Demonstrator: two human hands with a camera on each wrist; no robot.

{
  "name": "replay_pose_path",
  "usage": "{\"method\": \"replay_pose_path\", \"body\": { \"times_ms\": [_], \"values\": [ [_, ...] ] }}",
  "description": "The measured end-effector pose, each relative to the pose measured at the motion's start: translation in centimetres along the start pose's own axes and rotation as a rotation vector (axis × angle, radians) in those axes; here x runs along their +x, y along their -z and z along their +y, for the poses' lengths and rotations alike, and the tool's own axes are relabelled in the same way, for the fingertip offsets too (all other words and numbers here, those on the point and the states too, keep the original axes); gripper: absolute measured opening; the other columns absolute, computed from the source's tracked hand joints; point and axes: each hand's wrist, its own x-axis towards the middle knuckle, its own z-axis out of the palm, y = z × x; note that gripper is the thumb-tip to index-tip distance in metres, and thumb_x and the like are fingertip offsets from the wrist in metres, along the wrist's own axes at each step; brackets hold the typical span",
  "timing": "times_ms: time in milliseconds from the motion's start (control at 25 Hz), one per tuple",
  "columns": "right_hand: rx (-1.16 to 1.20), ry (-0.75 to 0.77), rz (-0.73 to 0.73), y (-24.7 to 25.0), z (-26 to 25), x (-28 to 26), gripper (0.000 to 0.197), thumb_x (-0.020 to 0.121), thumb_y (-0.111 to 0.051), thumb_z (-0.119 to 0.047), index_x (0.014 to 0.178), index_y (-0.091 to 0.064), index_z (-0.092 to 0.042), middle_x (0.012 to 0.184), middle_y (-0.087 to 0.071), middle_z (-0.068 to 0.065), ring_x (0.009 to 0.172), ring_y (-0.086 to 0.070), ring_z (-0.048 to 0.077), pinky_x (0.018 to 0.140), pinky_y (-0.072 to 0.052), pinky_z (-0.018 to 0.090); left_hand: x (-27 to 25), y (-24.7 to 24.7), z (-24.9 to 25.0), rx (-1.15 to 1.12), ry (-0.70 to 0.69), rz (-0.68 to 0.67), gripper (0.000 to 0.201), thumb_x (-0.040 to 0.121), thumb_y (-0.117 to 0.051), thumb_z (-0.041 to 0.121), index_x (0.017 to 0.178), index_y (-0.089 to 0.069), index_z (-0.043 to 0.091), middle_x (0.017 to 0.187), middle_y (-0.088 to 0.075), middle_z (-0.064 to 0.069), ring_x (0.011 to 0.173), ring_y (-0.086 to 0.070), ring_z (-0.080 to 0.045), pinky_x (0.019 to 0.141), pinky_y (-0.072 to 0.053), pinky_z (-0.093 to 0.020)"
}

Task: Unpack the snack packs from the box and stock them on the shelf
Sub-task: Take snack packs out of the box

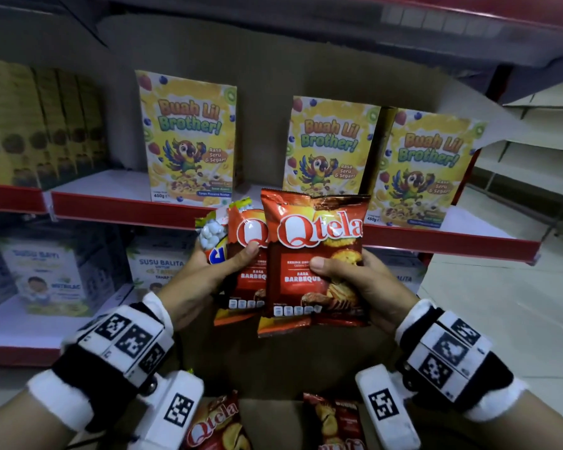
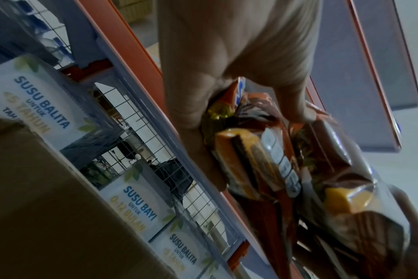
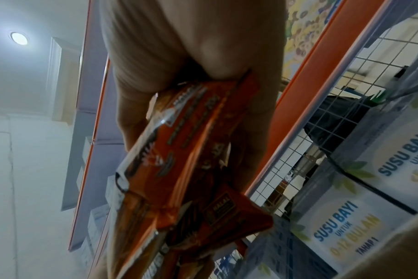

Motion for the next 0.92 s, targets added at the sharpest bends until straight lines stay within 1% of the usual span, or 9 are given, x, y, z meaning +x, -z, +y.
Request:
{"method": "replay_pose_path", "body": {
  "times_ms": [160,240,320,400,480,600,680,800,920],
  "values": [
    [0.035,0.025,0.029,-0.5,0.0,0.0,0.069,0.061,-0.082,-0.019,0.123,-0.053,-0.015,0.104,-0.073,0.009,0.089,-0.072,0.028,0.066,-0.057,0.031,-0.3,-0.2,0.3,0.003,0.033,0.017,0.075,0.06,-0.076,0.021,0.13,-0.05,0.018,0.108,-0.073,-0.004,0.094,-0.072,-0.018,0.068,-0.06,-0.028],
    [0.049,0.048,0.056,-0.9,-0.6,-0.2,0.07,0.058,-0.085,-0.019,0.121,-0.054,-0.019,0.101,-0.074,0.007,0.087,-0.073,0.026,0.064,-0.057,0.03,-0.7,-0.6,0.6,0.006,-0.003,0.059,0.065,0.062,-0.076,0.02,0.124,-0.057,0.017,0.104,-0.075,-0.003,0.092,-0.072,-0.018,0.069,-0.06,-0.027],
    [0.042,0.056,0.058,-1.3,-0.6,-0.5,0.072,0.053,-0.087,-0.026,0.118,-0.056,-0.026,0.101,-0.074,0.003,0.087,-0.073,0.024,0.063,-0.057,0.029,-1.5,-0.5,0.2,0.001,-0.054,0.105,0.061,0.061,-0.077,0.023,0.12,-0.058,0.024,0.102,-0.075,0.002,0.092,-0.072,-0.016,0.066,-0.059,-0.024],
    [0.041,0.032,0.059,-1.6,0.2,-0.9,0.069,0.051,-0.088,-0.033,0.114,-0.059,-0.035,0.103,-0.074,0.0,0.089,-0.072,0.024,0.064,-0.058,0.029,-2.4,0.1,-0.7,-0.033,-0.049,0.102,0.069,0.059,-0.079,0.027,0.124,-0.054,0.029,0.106,-0.074,0.005,0.094,-0.072,-0.015,0.066,-0.059,-0.025],
    [0.065,0.011,0.043,-1.9,1.4,-1.6,0.061,0.055,-0.088,-0.033,0.109,-0.06,-0.039,0.107,-0.073,0.001,0.093,-0.072,0.025,0.069,-0.058,0.032,-3.4,0.8,-1.2,-0.05,0.02,0.049,0.077,0.055,-0.08,0.027,0.127,-0.051,0.029,0.108,-0.073,0.002,0.094,-0.072,-0.017,0.064,-0.058,-0.026],
    [0.138,-0.036,0.035,-2.0,3.7,-2.2,0.064,0.061,-0.086,-0.03,0.118,-0.056,-0.031,0.111,-0.071,0.006,0.098,-0.07,0.029,0.075,-0.058,0.038,-3.7,2.1,-1.9,-0.028,0.12,-0.02,0.071,0.053,-0.079,0.018,0.12,-0.057,0.022,0.103,-0.074,-0.007,0.091,-0.073,-0.024,0.063,-0.059,-0.029],
    [0.187,-0.072,0.034,-2.0,4.6,-2.5,0.064,0.064,-0.085,-0.03,0.12,-0.055,-0.026,0.11,-0.071,0.008,0.097,-0.07,0.03,0.075,-0.058,0.038,-3.5,2.5,-2.2,-0.009,0.151,-0.026,0.068,0.057,-0.078,0.015,0.122,-0.056,0.022,0.105,-0.074,-0.01,0.093,-0.072,-0.029,0.07,-0.06,-0.038],
    [0.215,-0.077,0.079,-1.9,5.0,-2.3,0.057,0.063,-0.081,-0.034,0.115,-0.06,-0.022,0.104,-0.073,0.009,0.092,-0.072,0.028,0.069,-0.059,0.035,-3.2,2.5,-3.0,-0.012,0.134,0.04,0.072,0.065,-0.078,0.017,0.13,-0.049,0.025,0.112,-0.071,-0.01,0.098,-0.07,-0.032,0.083,-0.055,-0.05],
    [0.246,-0.042,0.154,-1.5,5.5,-1.6,0.055,0.063,-0.075,-0.035,0.114,-0.06,-0.022,0.103,-0.074,0.006,0.091,-0.072,0.026,0.07,-0.059,0.035,-2.8,2.3,-3.7,0.01,0.067,0.115,0.075,0.069,-0.075,0.017,0.137,-0.044,0.024,0.119,-0.068,-0.007,0.103,-0.068,-0.028,0.087,-0.054,-0.049]
  ]
}}
